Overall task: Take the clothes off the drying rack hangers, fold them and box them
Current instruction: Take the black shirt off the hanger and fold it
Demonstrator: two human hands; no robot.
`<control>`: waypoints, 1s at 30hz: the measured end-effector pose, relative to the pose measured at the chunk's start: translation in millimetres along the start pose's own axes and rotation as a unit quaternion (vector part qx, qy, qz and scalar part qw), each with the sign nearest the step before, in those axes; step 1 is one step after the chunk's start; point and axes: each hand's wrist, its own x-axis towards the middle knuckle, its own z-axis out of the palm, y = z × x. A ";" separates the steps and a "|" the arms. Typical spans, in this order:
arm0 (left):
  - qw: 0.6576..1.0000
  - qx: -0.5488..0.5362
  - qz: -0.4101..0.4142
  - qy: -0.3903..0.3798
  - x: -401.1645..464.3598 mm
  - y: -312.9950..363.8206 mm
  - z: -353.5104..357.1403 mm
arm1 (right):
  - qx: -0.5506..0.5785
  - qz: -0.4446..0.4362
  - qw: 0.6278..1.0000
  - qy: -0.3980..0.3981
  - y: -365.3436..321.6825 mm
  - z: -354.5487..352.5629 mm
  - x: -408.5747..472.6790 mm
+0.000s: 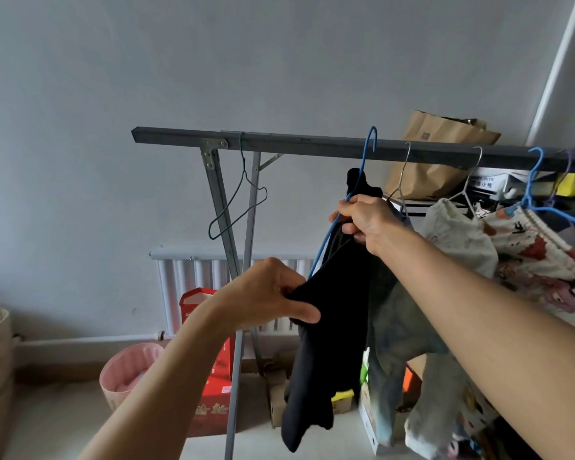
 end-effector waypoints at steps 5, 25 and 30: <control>0.994 0.015 -0.033 -0.107 -3.8 -1.3 -4.4 | -0.028 0.064 0.997 -0.028 -1.9 -9.1 -4.3; 0.970 -0.091 0.004 -0.226 18.6 4.4 22.3 | 0.215 0.143 0.960 -0.110 -5.6 -46.8 -9.0; 0.992 -0.101 -0.032 -0.063 31.7 -5.2 24.0 | 0.137 0.180 0.961 -0.163 -1.3 -48.4 -11.0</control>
